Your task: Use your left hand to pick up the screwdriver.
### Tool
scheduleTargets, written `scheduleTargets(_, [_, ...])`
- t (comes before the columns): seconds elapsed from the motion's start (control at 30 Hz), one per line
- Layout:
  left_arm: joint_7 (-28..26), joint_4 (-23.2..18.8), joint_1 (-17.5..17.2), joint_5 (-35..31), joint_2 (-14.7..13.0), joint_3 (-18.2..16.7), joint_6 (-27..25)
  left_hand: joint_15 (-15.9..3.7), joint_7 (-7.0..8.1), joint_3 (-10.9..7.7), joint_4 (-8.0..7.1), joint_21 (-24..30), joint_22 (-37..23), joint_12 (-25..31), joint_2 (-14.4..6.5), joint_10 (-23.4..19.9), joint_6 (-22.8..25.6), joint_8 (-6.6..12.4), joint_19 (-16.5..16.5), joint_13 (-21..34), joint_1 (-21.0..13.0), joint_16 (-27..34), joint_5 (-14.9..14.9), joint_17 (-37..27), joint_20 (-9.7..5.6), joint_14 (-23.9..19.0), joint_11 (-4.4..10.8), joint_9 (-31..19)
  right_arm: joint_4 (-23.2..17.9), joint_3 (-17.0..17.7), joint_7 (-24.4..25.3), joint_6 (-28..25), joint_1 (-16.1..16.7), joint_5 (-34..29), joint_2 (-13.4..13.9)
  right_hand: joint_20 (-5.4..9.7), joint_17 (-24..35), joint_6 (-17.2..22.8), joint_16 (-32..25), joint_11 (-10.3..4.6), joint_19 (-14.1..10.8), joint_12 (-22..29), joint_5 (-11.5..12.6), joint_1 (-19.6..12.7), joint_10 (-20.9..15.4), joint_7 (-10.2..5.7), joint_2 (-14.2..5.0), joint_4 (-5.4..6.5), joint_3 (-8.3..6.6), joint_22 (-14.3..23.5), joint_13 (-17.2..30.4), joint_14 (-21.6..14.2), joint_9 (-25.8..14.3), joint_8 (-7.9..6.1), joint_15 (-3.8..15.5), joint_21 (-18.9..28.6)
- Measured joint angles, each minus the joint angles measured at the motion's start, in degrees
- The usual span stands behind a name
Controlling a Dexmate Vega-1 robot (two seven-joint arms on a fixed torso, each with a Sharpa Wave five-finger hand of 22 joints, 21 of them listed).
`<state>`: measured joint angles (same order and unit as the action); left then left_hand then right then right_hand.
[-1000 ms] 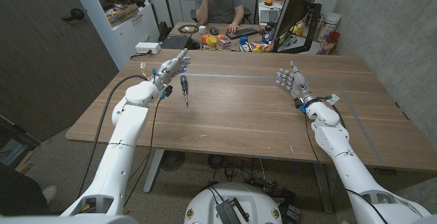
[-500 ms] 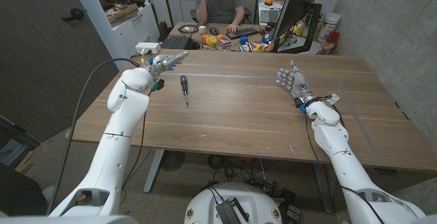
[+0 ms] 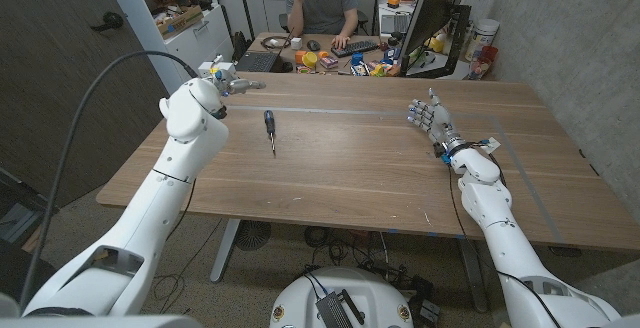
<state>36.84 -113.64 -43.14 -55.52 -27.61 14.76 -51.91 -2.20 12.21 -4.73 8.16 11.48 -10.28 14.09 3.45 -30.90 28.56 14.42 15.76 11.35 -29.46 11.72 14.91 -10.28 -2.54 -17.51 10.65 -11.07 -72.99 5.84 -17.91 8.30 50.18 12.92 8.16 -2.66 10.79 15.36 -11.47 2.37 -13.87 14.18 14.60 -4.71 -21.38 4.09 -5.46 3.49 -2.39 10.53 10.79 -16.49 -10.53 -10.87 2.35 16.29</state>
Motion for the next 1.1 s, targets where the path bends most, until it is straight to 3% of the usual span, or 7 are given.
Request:
scheduleTargets(0.13, [3.28, 0.35, 1.95, -3.95, -2.11, 3.03, -3.28, 0.0, -0.06, 0.0, 0.0, 0.0, 0.01, 0.0, 0.53, -0.5, -0.87, -0.36, 0.0, 0.0, -0.53, 0.0, 0.0, 0.0, 0.0, 0.0, -0.1, 0.11, 0.09, 0.35, -0.13, -0.02, 0.06, 0.0, -0.17, 0.0, 0.0, 0.0, 0.0, 0.0, 0.0, 0.0, 0.0, 0.0, 0.0, 0.0, 0.0, 0.0, 0.0, 0.0, 0.0, 0.0, 0.0, 0.0, 0.0, 0.0])
scheduleTargets(0.3, [9.43, 1.87, 6.41, -9.32, -5.64, 9.35, -7.38, -0.19, -1.99, 0.24, 0.24, 0.0, 0.01, -0.61, 1.05, 0.59, -3.64, -1.87, 0.0, 0.0, -1.05, -0.28, 0.39, 0.0, 0.0, 0.19, -0.56, 0.16, 0.4, 0.93, -0.27, 0.0, 0.18, 0.07, -0.41, 0.0, 0.0, 0.0, 0.0, 0.0, 0.0, 0.0, 0.0, 0.0, 0.0, 0.0, 0.0, 0.0, 0.0, 0.0, 0.0, 0.22, 0.0, 0.0, -0.21, -0.45])
scheduleTargets(0.37, [11.52, 2.11, 6.94, -10.51, -5.97, 10.03, -8.56, 0.02, -2.7, 0.26, 0.22, 0.0, 0.01, -0.82, 1.05, 0.87, -4.37, -2.33, 0.0, 0.0, -1.05, -0.34, 0.39, -0.09, 0.0, 0.41, -0.84, 0.16, 0.58, 1.1, -0.28, 0.01, 0.19, 0.1, -0.49, 0.0, 0.0, 0.0, 0.0, 0.0, 0.0, 0.0, 0.0, 0.0, 0.0, 0.0, 0.0, 0.0, 0.0, 0.0, 0.0, 0.22, 0.0, 0.0, -0.21, -0.45])
scheduleTargets(0.4, [13.36, 3.15, 9.11, -11.37, -7.16, 12.55, -9.6, 0.02, -2.87, 0.39, 0.09, 0.0, 0.01, -0.84, 1.07, 0.87, -4.54, -2.46, 0.0, -0.01, -1.03, -0.34, 0.39, -0.23, 0.0, 0.41, -0.83, 0.15, 0.76, 1.24, -0.36, 0.2, 0.2, 0.26, -0.53, -0.01, 0.0, 0.0, 0.0, 0.0, -0.01, 0.0, 0.0, 0.0, 0.0, 0.0, 0.0, 0.0, 0.0, 0.0, 0.0, 0.22, 0.0, 0.0, -0.21, -0.45])
scheduleTargets(0.53, [17.71, 5.1, 12.46, -13.4, -8.6, 16.11, -12.22, 0.0, -3.66, 0.58, -0.08, 0.0, 0.01, -0.84, 1.65, 0.47, -2.16, -1.63, 0.05, -0.01, -0.91, -0.34, 0.88, -0.27, 0.05, 0.39, -0.9, 0.15, 1.51, 1.62, -0.55, 0.65, 0.2, 0.45, -0.62, -0.21, 0.0, 0.0, 0.0, 0.0, -0.21, 0.0, 0.0, 0.0, 0.0, 0.0, 0.0, 0.0, 0.0, 0.0, 0.0, 0.22, 0.0, 0.0, -0.21, -0.44])
scheduleTargets(0.8, [23.62, 10.45, 19.35, -16.63, -9.52, 23.05, -16.3, -0.05, -4.42, 0.82, -0.33, 0.0, -0.27, -0.45, 1.68, -1.22, -0.49, -1.18, 0.53, -0.01, -0.89, -0.34, 0.88, -0.27, 0.53, -0.57, -0.83, 0.15, 2.68, 2.37, -0.91, 1.52, 0.19, 0.86, -0.73, -0.21, 0.0, 0.0, 0.0, -0.01, -0.21, 0.0, 0.0, 0.0, 0.0, 0.0, 0.0, 0.0, 0.0, 0.0, 0.0, 0.34, 0.0, 0.0, -0.09, -0.44])
scheduleTargets(1.1, [24.7, 17.09, 24.6, -16.44, -8.29, 28.13, -17.63, -0.34, -4.12, 1.04, -0.56, 0.0, -0.27, -0.45, 1.67, -1.83, -0.18, -1.18, 0.6, -0.01, -0.89, -0.34, 1.21, -0.26, 0.61, -0.86, -0.82, 0.15, 3.12, 3.01, -1.01, 2.23, 0.51, 1.04, -0.74, -0.21, 0.0, 0.0, 0.24, -0.01, -0.21, -0.22, 0.0, 0.0, 0.0, 0.0, 0.0, 0.0, 0.0, -0.01, -0.01, 0.34, 0.01, 0.0, -0.09, -0.84])
